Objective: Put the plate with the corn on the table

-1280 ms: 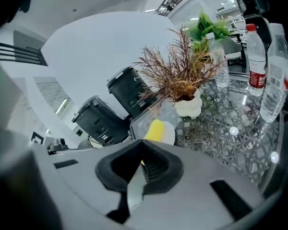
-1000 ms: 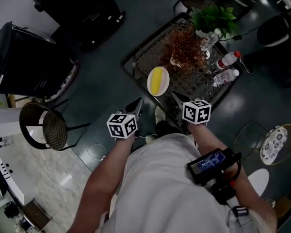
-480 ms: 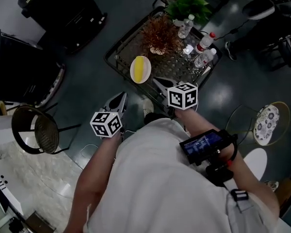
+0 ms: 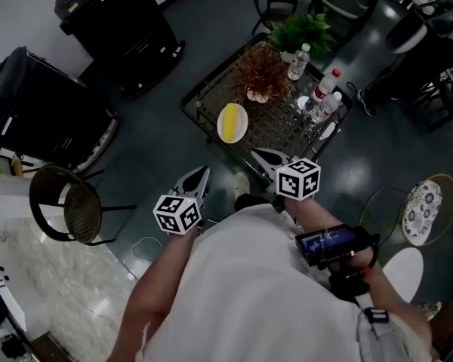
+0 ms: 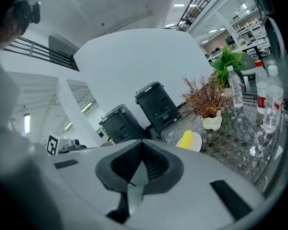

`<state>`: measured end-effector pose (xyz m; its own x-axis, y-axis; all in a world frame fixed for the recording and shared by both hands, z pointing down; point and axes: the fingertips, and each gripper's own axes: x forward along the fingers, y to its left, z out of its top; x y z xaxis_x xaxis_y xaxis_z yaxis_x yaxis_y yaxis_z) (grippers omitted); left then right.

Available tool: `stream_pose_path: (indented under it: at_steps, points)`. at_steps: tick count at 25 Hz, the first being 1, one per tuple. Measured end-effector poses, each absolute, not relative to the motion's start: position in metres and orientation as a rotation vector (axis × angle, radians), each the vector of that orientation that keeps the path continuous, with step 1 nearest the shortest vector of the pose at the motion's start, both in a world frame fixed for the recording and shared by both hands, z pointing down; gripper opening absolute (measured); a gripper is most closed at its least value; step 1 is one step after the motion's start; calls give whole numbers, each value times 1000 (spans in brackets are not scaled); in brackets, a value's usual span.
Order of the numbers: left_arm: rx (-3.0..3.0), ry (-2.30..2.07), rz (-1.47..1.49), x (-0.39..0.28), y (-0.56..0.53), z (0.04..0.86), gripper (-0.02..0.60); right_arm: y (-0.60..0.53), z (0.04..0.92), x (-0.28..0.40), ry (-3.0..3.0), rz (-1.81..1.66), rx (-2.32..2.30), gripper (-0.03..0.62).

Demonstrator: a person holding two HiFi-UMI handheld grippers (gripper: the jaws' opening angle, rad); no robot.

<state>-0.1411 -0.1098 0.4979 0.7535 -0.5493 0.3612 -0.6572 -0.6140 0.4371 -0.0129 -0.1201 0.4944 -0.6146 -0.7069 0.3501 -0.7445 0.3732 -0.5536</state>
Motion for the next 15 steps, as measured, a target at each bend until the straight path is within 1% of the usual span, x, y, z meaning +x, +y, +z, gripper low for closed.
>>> stream_pose_path:
  at_steps: [15]
  points:
    - [2392, -855, 295, -132, -50, 512, 8, -53, 509, -8, -2530, 1107, 1405, 9]
